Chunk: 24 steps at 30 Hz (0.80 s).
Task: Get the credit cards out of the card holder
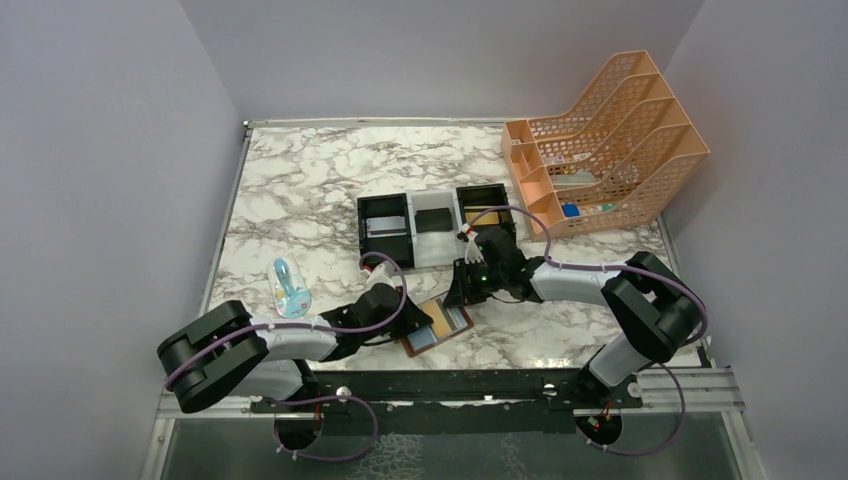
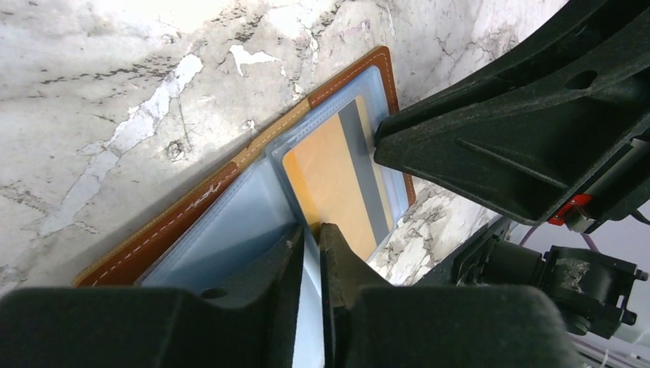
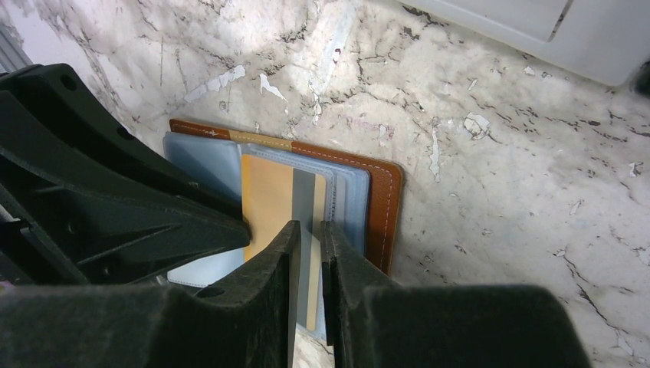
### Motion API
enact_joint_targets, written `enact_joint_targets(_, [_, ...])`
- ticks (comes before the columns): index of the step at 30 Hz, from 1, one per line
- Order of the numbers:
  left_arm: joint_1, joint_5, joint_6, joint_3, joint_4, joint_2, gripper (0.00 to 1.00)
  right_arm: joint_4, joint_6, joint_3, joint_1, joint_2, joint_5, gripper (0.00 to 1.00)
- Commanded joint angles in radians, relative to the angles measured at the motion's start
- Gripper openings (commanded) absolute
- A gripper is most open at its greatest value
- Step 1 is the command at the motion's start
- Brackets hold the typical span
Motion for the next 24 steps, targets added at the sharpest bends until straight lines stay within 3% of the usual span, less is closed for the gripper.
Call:
enact_joint_targets(1, [-0.001,-0.024,-0.022,0.026,-0.001,0.02,0.12,-0.064,-0.011,-0.041,0.002,0.045,0.031,0.17])
enact_joint_targets(6, [-0.001,-0.047,-0.031,0.022,0.001,0.01,0.0,-0.065,-0.007,-0.054,0.001,0.036,0.045,0.17])
enact_joint_targets(17, [0.0,-0.076,-0.06,-0.116,-0.059,-0.165,0.0,-0.084,-0.019,-0.042,0.002,0.043,0.083,0.17])
enact_joint_targets(24, [0.0,-0.109,-0.023,-0.081,-0.179,-0.232,0.0,-0.086,-0.039,-0.019,0.002,0.015,0.034,0.17])
